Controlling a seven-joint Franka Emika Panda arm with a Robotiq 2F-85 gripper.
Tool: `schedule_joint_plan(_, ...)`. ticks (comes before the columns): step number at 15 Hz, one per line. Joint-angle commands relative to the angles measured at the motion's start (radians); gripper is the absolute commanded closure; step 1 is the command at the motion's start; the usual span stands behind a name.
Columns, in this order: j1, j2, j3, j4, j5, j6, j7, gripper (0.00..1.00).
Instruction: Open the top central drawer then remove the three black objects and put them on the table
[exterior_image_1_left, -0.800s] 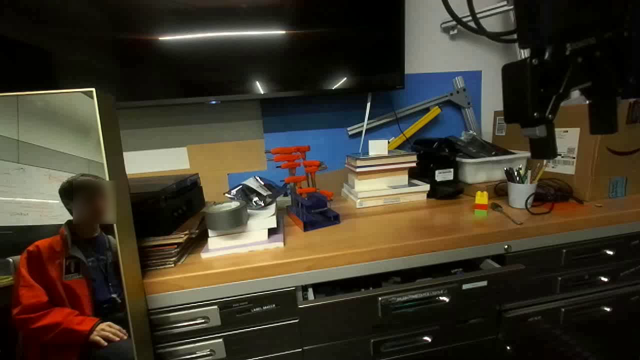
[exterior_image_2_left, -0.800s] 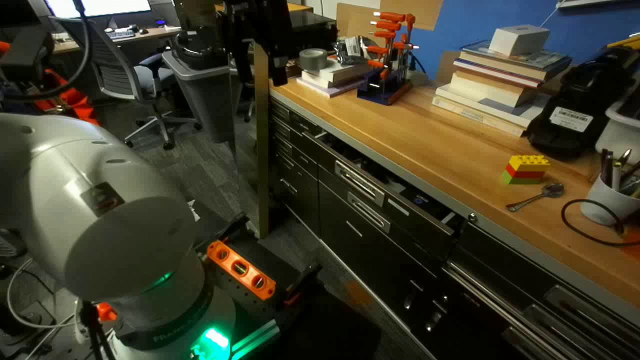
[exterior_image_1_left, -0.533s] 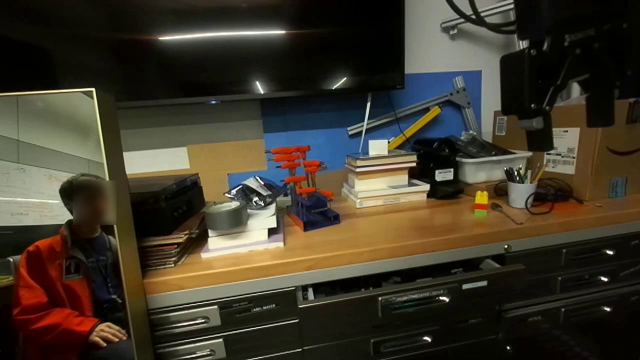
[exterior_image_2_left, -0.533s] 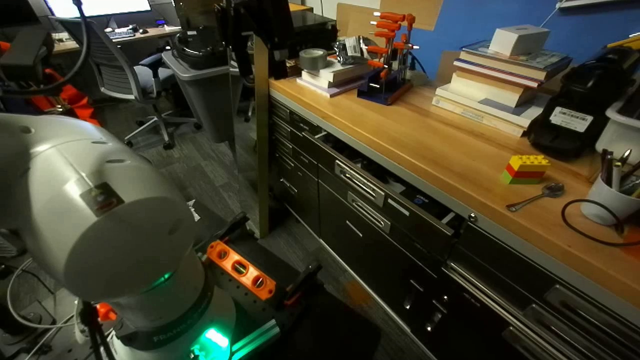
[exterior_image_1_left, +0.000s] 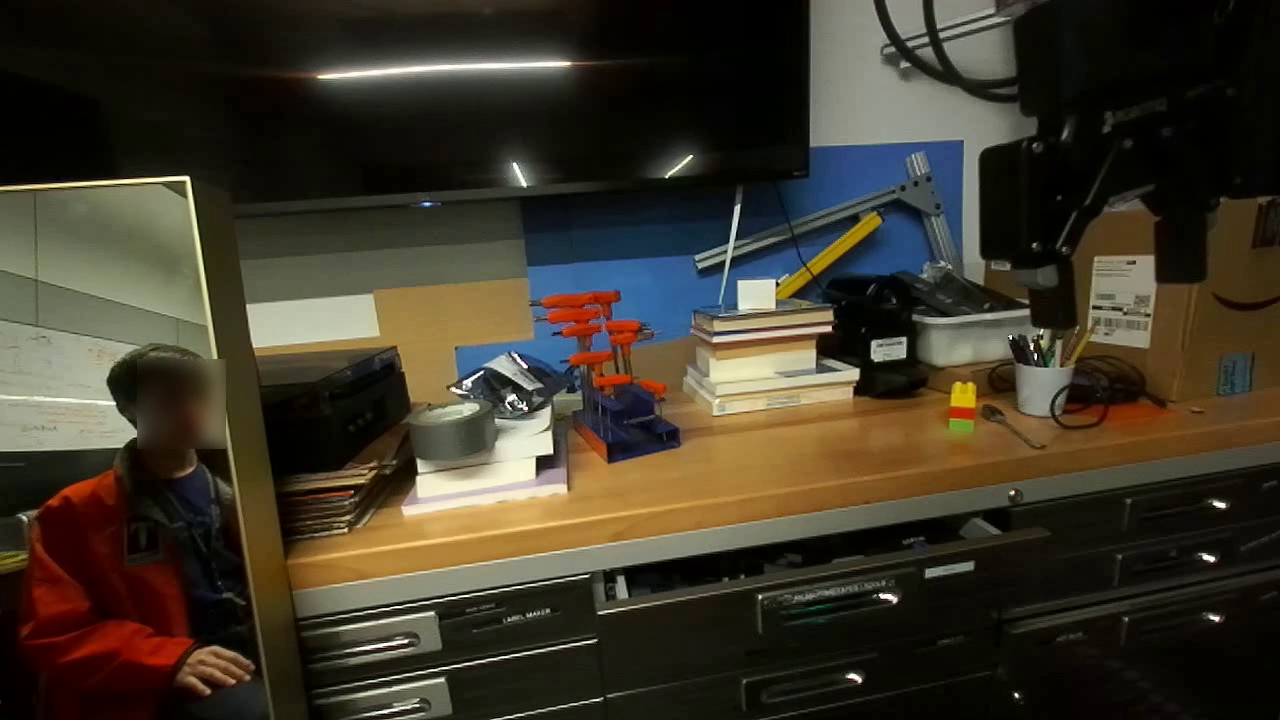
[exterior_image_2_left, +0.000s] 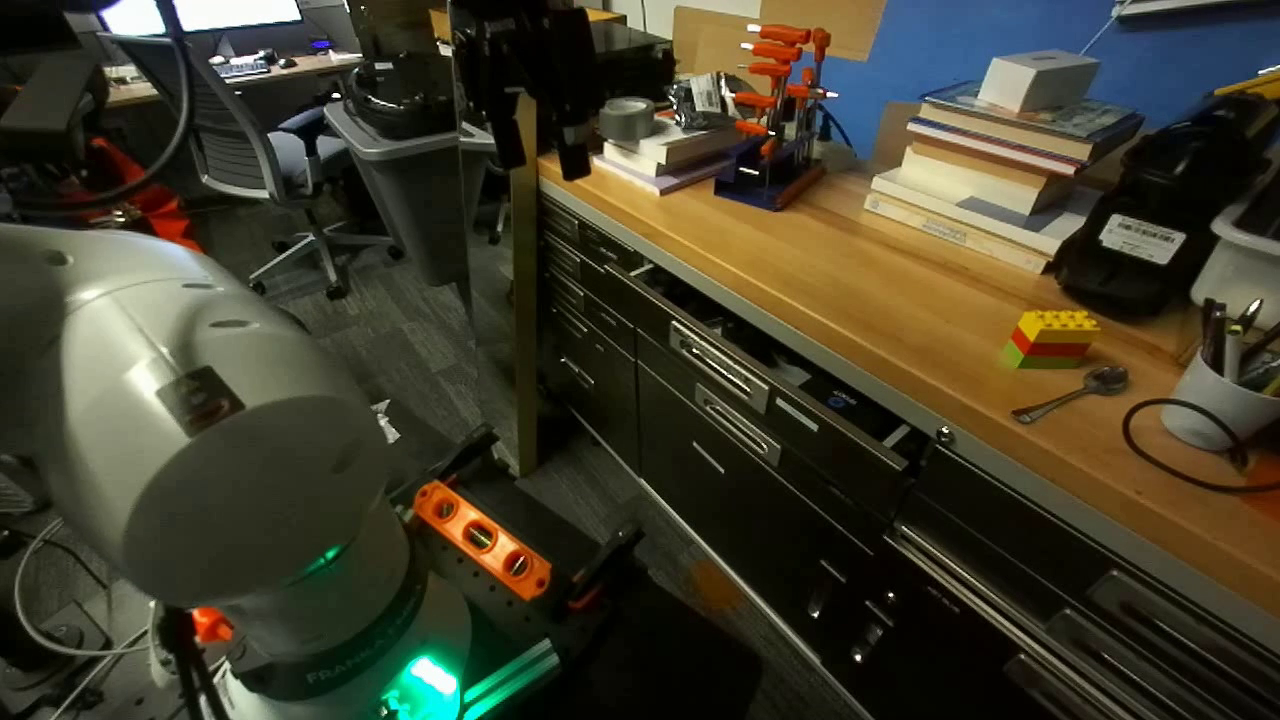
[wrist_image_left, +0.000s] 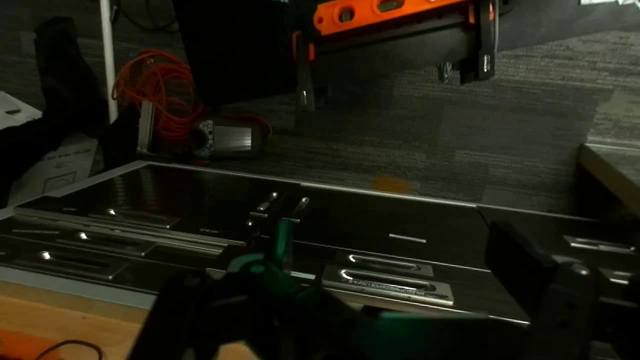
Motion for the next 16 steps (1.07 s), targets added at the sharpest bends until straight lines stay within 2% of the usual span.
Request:
schedule_joint_plan(1,-0.065,0.06,0.007,-0.016,-0.005,0.134,0.142,0.0)
schedule_joint_plan(8,-0.185,0.33,0.026,-0.001,0.001,0.37,0.468,0.0)
schedule_joint_plan(12,-0.202,0.5,0.001,0.011,0.003,0.507,0.672,0.0)
schedule_joint_plan(16,-0.181,0.615,-0.041,0.009,0.039,0.628,0.848,0.0)
